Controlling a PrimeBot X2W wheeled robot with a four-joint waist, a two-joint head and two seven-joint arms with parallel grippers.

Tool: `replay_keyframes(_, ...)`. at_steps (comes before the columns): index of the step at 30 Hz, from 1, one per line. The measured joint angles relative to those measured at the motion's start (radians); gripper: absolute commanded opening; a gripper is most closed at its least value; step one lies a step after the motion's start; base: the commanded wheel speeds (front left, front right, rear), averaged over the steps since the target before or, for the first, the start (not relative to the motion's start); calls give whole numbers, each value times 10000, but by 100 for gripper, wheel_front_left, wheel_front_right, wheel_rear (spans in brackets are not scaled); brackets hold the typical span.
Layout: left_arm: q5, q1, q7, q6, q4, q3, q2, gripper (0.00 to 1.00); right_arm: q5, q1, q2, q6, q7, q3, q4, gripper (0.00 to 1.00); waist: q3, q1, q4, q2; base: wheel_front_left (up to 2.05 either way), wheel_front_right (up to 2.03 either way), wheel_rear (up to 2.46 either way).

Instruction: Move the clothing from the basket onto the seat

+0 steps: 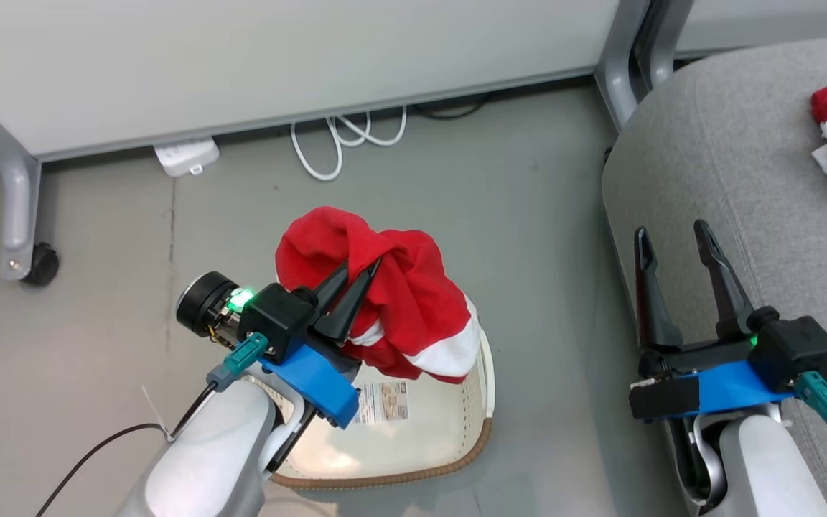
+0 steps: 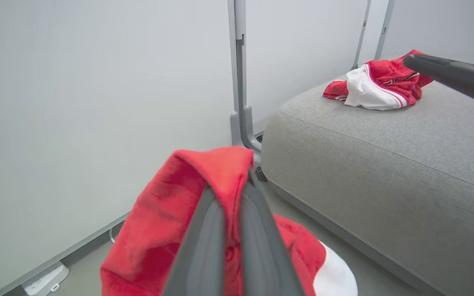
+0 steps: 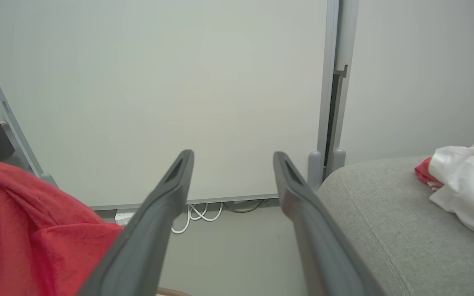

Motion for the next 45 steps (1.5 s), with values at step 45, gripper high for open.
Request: replay_keyframes(45, 155, -438, 0, 2, -493, -623, -259, 0, 96, 1204, 2, 0, 2, 1925, 297, 100, -2058, 2, 420, 0, 0, 0, 0)
